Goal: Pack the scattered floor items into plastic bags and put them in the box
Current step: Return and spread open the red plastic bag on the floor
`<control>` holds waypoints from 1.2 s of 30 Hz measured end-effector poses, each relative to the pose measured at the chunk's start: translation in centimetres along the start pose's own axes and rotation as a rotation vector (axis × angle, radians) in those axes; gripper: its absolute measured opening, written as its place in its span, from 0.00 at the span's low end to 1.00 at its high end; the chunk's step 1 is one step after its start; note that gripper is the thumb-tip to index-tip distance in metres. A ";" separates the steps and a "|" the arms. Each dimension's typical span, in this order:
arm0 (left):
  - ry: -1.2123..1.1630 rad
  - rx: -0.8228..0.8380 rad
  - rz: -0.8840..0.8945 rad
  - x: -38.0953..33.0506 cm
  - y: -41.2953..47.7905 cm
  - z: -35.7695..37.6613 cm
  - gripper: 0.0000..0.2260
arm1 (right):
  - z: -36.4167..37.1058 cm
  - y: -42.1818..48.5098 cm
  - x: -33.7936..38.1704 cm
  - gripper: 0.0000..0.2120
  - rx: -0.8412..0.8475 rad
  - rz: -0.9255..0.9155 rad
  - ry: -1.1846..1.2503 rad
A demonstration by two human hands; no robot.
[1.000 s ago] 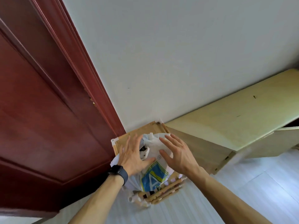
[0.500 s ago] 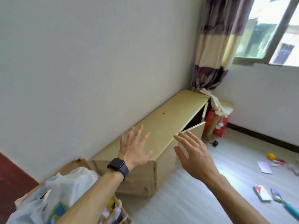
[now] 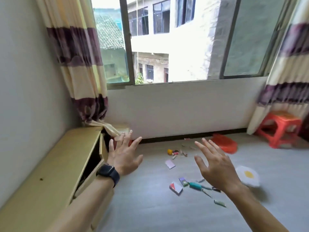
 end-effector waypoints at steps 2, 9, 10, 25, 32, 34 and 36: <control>-0.012 0.023 0.073 -2.6 4.8 1.6 0.31 | -0.5 2.7 -3.0 0.27 -0.028 0.040 -0.037; -0.080 -0.017 0.243 -9.8 22.4 4.2 0.30 | -2.4 14.4 -12.1 0.28 -0.107 0.150 -0.144; -0.079 -0.026 0.261 -10.9 24.8 4.5 0.29 | -2.6 16.1 -13.6 0.27 -0.110 0.171 -0.151; -0.121 -0.062 0.563 -39.1 57.4 16.1 0.25 | -1.4 37.5 -44.2 0.21 -0.175 0.355 -0.168; -0.172 -0.066 0.492 -47.9 69.8 19.8 0.23 | -1.4 48.1 -56.2 0.22 -0.187 0.367 -0.083; -0.194 -0.053 0.464 -49.2 72.5 21.7 0.22 | -0.5 50.2 -58.7 0.19 -0.194 0.374 -0.030; -0.220 -0.010 0.428 -50.3 75.1 24.2 0.22 | 1.0 52.1 -61.1 0.19 -0.188 0.379 -0.001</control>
Point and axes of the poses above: each hand's wrist, its own y-axis towards the middle knuckle, its own z-axis out of the palm, x = y × z, the point moved 8 cm from there along y, towards the middle knuckle, and after that the axes turned 4 degrees about -y, right-handed, at the moved point
